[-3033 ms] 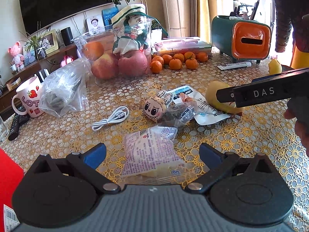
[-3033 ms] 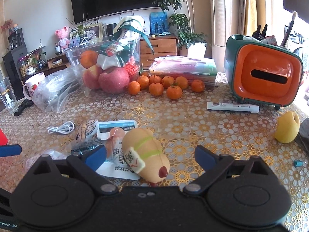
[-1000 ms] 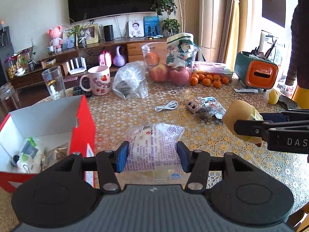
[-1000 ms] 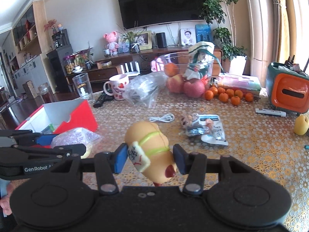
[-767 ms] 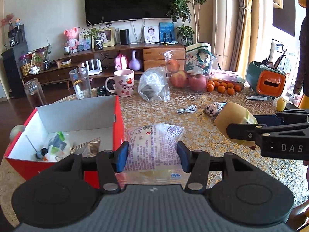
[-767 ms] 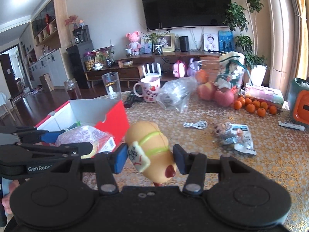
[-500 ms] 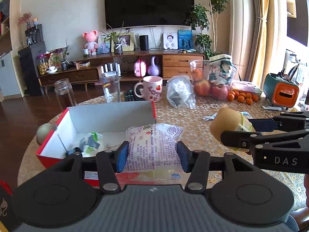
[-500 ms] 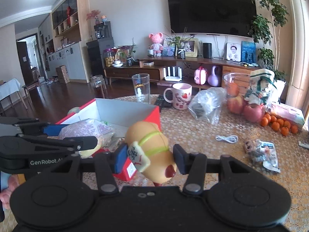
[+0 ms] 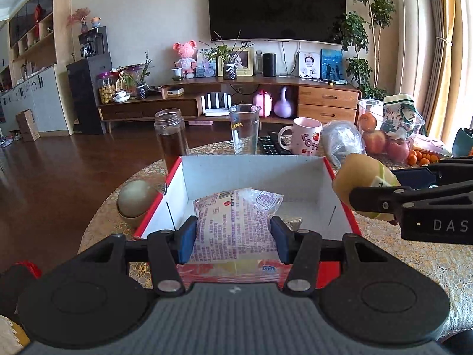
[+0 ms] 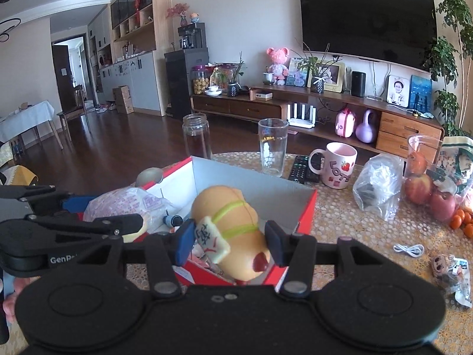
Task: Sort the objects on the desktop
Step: 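Carry the bread pack and yellow toy with both tools over the red box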
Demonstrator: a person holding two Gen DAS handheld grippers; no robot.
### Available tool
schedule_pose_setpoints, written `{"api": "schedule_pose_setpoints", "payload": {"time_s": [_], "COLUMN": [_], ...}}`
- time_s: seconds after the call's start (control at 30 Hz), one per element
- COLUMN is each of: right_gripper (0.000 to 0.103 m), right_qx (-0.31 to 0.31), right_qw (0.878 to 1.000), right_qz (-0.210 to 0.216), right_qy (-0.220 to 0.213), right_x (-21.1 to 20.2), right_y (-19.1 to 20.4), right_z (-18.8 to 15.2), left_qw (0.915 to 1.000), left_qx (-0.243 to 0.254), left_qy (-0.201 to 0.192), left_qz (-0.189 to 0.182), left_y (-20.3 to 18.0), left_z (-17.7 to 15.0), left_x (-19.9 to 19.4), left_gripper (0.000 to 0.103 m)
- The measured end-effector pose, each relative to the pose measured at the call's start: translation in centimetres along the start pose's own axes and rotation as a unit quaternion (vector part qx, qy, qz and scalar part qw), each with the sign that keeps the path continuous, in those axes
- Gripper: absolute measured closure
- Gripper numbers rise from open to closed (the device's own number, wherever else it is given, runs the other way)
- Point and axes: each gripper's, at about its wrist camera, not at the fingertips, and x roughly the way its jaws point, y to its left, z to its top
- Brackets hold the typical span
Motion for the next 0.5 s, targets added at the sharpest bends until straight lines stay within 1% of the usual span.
{"api": "schedule_pose_setpoints", "payload": {"time_s": [0.3,0.5], "right_gripper": [0.052,0.052], "right_qx": [-0.008,-0.014], "right_qw": [0.999,0.998], "right_qz": [-0.019,-0.029], "right_qy": [0.036,0.051], "right_x": [5.8,8.8], "right_y": [1.1,1.0], "right_z": [1.5,1.7], "left_qw": [0.9993,0.9984], "left_qx": [0.0,0.017], "left_qy": [0.036,0.049], "left_qz": [0.008,0.022], "left_y": [1.9,2.5], "left_z": [1.0,1.5], "left_x": [5.0,8.3], "left_gripper": [0.051,0.051]}}
